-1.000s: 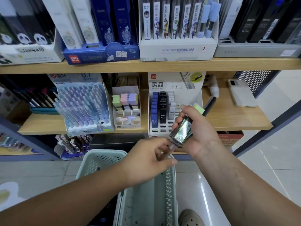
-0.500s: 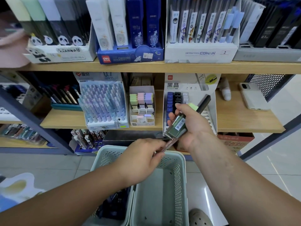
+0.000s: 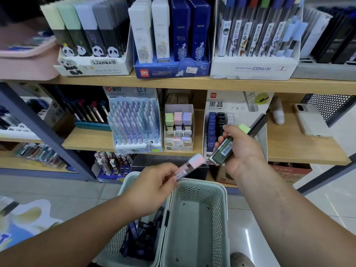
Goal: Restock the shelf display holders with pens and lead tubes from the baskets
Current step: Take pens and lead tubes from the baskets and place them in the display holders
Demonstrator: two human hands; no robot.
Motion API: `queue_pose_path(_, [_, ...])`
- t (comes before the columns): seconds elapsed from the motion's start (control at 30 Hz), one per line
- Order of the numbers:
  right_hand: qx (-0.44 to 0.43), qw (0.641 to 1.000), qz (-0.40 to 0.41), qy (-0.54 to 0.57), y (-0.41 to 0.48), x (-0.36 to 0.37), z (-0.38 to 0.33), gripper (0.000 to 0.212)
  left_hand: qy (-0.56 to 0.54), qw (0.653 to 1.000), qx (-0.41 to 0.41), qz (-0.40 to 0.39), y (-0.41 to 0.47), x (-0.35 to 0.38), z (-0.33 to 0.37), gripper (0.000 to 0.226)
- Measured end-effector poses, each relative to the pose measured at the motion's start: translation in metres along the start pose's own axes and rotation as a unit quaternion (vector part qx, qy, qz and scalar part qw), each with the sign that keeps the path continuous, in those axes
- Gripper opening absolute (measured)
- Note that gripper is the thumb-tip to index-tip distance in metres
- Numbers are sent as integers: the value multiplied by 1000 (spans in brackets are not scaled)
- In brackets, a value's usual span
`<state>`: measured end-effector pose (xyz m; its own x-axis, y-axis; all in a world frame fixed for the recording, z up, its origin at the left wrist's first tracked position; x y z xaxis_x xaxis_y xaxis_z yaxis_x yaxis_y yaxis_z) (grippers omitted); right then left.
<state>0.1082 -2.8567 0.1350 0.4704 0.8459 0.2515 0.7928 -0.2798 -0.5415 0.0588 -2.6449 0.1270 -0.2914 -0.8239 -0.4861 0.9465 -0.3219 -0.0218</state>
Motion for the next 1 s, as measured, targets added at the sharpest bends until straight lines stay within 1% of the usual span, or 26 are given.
queue_pose_path(0.1, [9,997,-50,-61,-5,5,7,11,-56,993,-1,106,2,-17,-7,22])
queue_pose_path(0.17, [-2,987,-93,-129,-10,12,12,14,-74,989,15,130,6,-17,-4,20])
queue_pose_path(0.23, [-27,977,-115,-179,-13,19,16,24,-84,987,36,133,9,-10,2,24])
queue_pose_path(0.3, [-44,972,-109,-203,-15,23,20,41,-63,986,64,137,12,-3,11,27])
queue_pose_path(0.33, [-55,971,-98,-212,-16,23,21,46,-44,986,76,141,12,0,15,28])
queue_pose_path(0.37, [-69,970,-86,-217,-15,22,21,46,-26,985,87,146,13,2,19,29])
queue_pose_path(0.43, [-98,969,-73,-214,-14,18,18,37,-8,983,97,157,12,4,25,31])
queue_pose_path(0.53, [-111,969,-73,-209,-13,16,16,29,23,983,101,151,10,6,32,31])
queue_pose_path(0.67, [-108,965,-78,-224,-12,15,17,31,29,986,101,132,10,14,32,28])
queue_pose_path(0.73, [-118,964,-85,-224,-12,16,16,30,33,985,103,137,11,14,33,24])
queue_pose_path(0.83, [-126,962,-89,-223,-12,18,17,39,51,985,99,135,12,15,35,20])
queue_pose_path(0.93, [-130,959,-91,-234,-8,18,19,39,8,990,86,107,9,19,35,27])
queue_pose_path(0.97, [-129,959,-98,-233,-7,19,19,38,-20,990,89,103,9,19,36,25])
queue_pose_path(1.0, [-124,958,-109,-233,-5,20,21,41,-49,989,85,110,11,18,34,18])
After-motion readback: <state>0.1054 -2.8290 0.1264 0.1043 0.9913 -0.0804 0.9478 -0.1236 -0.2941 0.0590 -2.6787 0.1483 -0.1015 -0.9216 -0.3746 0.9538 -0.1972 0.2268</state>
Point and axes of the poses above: each hand's wrist, its own y-axis towards the middle knuckle, its own x-axis out of the palm, z = x × y, the point moved 8 cm from there along y, towards the middle knuckle, and after that the axes turned 11 degrees about -y, right-handed, at the moved point
